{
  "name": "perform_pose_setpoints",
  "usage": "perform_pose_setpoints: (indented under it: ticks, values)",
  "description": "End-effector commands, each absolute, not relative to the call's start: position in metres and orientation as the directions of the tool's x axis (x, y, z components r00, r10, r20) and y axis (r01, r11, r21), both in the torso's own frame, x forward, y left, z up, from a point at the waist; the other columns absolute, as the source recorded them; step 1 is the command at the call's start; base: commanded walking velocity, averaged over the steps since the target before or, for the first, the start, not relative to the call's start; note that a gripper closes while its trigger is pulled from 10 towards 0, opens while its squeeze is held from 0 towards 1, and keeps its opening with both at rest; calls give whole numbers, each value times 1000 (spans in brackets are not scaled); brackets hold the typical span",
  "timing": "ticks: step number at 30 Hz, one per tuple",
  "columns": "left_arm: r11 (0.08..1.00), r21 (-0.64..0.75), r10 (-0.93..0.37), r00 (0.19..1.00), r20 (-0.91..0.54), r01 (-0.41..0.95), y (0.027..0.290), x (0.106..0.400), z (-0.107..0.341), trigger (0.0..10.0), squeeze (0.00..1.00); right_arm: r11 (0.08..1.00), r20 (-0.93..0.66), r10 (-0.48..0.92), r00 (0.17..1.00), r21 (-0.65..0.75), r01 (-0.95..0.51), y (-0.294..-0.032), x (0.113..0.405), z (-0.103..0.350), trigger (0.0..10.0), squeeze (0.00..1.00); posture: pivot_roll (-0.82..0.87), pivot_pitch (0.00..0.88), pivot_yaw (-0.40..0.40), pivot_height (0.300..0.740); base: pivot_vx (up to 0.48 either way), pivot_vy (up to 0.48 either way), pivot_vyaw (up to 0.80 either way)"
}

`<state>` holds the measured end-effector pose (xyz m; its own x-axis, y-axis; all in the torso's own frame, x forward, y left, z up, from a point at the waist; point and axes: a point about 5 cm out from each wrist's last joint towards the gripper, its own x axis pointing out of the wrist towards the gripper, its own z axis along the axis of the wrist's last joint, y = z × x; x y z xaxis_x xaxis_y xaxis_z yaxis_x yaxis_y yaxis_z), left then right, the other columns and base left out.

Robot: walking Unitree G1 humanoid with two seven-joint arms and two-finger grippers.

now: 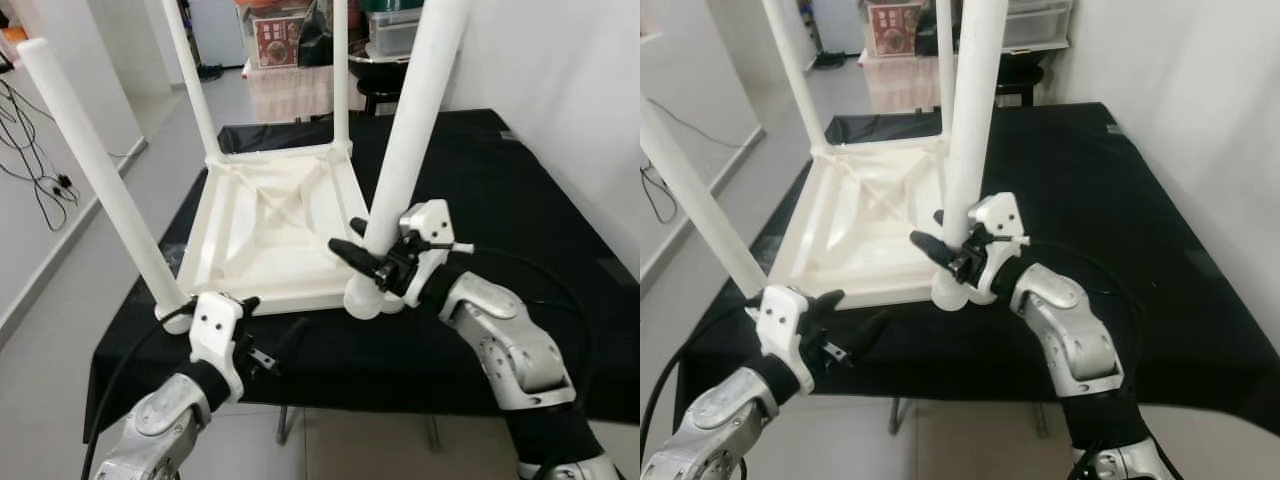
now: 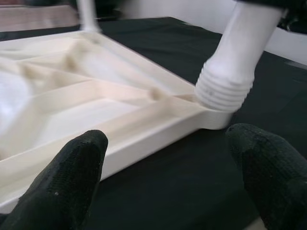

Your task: Building children table

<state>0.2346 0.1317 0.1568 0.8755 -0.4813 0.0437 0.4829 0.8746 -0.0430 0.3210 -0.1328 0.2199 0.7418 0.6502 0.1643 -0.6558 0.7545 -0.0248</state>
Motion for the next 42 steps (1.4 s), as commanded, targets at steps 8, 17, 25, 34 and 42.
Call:
perform_pose_setpoints:
  ticks: [8, 17, 25, 34, 42]
  values:
    - [851, 28, -525, 851, 0, 525, 127, 231, 154, 10000, 0, 682, 200, 721, 664, -35, -730, -121, 311, 222, 10000, 0, -41, 53, 43, 740, 286, 0, 0]
    - [781, 80, -618, 785, -55, 620, 117, 222, 149, 10000, 0, 550, 130, 832, 540, -58, -833, -116, 296, 213, 10000, 0, -44, 53, 46, 740, 0, -320, 0]
    - [777, 51, -625, 779, -52, 627, 116, 218, 150, 10000, 0, 471, 72, 882, 467, -73, -879, -123, 287, 209, 10000, 0, -42, 57, 46, 740, 0, -360, 0]
    - [809, 84, -573, 813, -105, 581, 122, 217, 146, 10000, 0, 475, 5, 879, 477, -99, -875, -112, 294, 202, 10000, 0, -40, 70, 43, 740, 0, 0, 0]
    - [824, 62, -555, 825, -110, 563, 124, 214, 145, 10000, 0, 517, 62, 856, 514, -77, -852, -103, 302, 209, 10000, 0, -34, 80, 41, 740, 0, 428, 0]
